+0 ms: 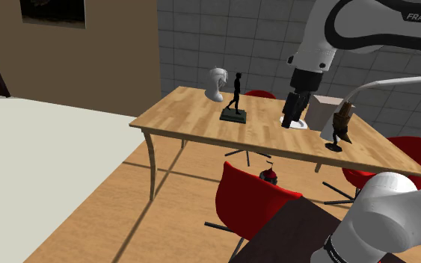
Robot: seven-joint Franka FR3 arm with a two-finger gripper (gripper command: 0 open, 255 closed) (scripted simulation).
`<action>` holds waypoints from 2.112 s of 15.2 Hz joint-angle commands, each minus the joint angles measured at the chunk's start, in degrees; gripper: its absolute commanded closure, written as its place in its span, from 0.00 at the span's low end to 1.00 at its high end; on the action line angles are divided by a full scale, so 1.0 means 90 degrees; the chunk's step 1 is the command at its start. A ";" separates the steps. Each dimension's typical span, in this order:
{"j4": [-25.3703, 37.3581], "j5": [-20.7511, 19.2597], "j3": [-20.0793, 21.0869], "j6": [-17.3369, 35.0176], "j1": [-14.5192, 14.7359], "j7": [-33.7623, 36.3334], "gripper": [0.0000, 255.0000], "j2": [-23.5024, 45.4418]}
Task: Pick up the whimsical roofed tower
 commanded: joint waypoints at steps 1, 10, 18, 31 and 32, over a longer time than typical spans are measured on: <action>0.0000 0.0000 0.0000 0.0000 0.0000 0.0000 0.00 0.0000; -0.0978 -0.0670 -0.0709 0.1530 -0.0210 -0.1063 0.00 0.0733; -0.1289 -0.1137 -0.1372 0.3043 -0.0385 -0.1947 0.00 0.2035; -0.0569 -0.0973 -0.2280 0.5295 -0.0512 -0.3570 0.00 0.5143; -0.0453 -0.0888 -0.2312 0.5431 -0.0535 -0.3720 0.00 0.5411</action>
